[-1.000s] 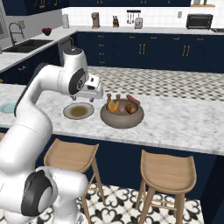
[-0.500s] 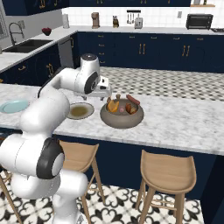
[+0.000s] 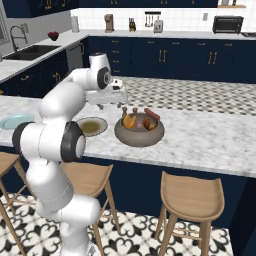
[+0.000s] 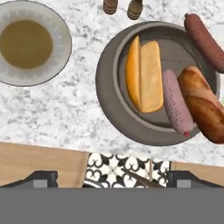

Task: Place one bun and one sausage from the bowl on each plate.

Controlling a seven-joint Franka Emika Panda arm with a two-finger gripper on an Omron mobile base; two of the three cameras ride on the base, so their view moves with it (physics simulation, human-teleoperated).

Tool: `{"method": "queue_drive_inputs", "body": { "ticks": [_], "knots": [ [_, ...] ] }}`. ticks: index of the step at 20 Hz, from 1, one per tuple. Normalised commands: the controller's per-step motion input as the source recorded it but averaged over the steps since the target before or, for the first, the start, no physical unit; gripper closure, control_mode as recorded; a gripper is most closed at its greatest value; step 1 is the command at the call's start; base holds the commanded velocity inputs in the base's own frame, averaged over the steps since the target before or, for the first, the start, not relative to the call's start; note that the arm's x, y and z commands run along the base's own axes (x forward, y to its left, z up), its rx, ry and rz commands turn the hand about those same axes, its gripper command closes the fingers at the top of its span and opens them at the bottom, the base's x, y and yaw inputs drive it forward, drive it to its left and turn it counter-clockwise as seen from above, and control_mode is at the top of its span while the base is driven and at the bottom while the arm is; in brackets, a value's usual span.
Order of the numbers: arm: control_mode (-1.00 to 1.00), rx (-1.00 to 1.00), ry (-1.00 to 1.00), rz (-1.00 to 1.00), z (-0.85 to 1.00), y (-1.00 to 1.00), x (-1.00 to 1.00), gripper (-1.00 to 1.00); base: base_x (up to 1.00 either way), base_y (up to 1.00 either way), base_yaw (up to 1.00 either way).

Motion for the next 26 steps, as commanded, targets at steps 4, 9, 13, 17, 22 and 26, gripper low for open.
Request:
{"method": "queue_drive_inputs", "body": {
  "ticks": [4, 9, 13, 17, 22, 26],
  "knots": [
    [-1.0, 0.01, -0.05, -0.18, -0.88, -0.15, 0.37, -1.0, 0.0, 0.0, 0.0],
    [-1.0, 0.01, -0.12, -0.12, -0.68, -0.17, 0.41, -1.0, 0.0, 0.0, 0.0],
    [-1.0, 0.07, -0.09, 0.0, -0.26, -0.45, 0.6, -1.0, 0.0, 0.0, 0.0],
    [-1.0, 0.07, -0.01, 0.03, -0.2, -0.34, 0.32, -1.0, 0.0, 0.0, 0.0],
    [-1.0, 0.0, 0.0, 0.05, -0.2, 0.0, 0.36, -1.0, 0.0, 0.0, 0.0],
    [-1.0, 0.0, 0.0, 0.01, -0.26, 0.0, 0.01, -1.0, 0.0, 0.0, 0.0]
  ]
}}
